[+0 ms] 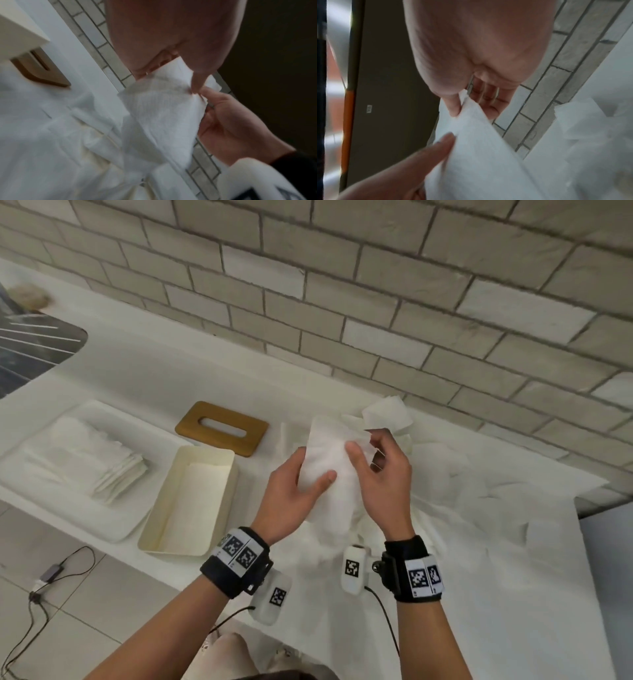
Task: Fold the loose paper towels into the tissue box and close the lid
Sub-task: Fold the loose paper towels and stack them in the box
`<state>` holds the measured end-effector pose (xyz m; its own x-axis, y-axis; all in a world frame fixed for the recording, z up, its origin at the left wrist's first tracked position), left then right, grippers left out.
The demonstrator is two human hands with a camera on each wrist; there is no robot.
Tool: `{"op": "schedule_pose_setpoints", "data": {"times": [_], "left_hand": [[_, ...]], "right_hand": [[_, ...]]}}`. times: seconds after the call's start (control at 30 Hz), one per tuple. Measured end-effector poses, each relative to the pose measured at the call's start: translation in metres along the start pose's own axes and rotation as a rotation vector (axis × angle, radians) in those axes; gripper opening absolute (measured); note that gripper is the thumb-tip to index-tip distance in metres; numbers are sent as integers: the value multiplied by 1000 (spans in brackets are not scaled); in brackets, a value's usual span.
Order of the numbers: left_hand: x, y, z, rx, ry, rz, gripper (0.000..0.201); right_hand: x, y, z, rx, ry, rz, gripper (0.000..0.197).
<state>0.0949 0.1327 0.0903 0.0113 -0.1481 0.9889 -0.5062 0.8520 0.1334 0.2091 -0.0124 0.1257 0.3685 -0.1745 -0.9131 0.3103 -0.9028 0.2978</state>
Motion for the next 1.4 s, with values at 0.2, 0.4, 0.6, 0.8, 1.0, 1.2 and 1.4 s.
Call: {"op": "schedule_pose_setpoints", "data": {"times": [0.2, 0.4, 0.6, 0.8, 1.0, 1.2, 1.4], "left_hand": [[3, -18, -7, -5, 26, 137, 26], [-18, -23, 6, -4, 171, 298, 38], [-25, -14, 11, 38, 166, 330, 43], [-37, -18, 15, -23, 175, 320, 57], [-54, -30, 29, -134, 265, 236, 32], [-70, -37, 46, -351, 320, 173, 73], [-90, -37, 59, -364, 309, 143, 57]], "right_hand": [[26, 7, 28, -123, -213, -352, 37], [51, -3, 56, -215, -415, -564, 43], [61, -19, 73, -139, -447, -676, 42], [79, -37, 100, 27, -561, -610, 44], [90, -31, 85, 77, -471, -383, 20], [98, -22, 80, 102, -492, -346, 12], [115, -4, 79, 129, -537, -308, 30]]}}
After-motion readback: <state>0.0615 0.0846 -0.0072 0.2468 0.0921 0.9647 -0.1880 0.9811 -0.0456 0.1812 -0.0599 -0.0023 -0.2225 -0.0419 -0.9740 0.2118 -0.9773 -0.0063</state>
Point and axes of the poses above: each hand's wrist, its own z-axis away from the middle knuckle, its own y-axis out of the back of the hand, x = y × z, the point moved 8 cm from there along -z, towards the middle knuckle, and after that the axes turned 2 degrees about z, right-handed, at the moved point
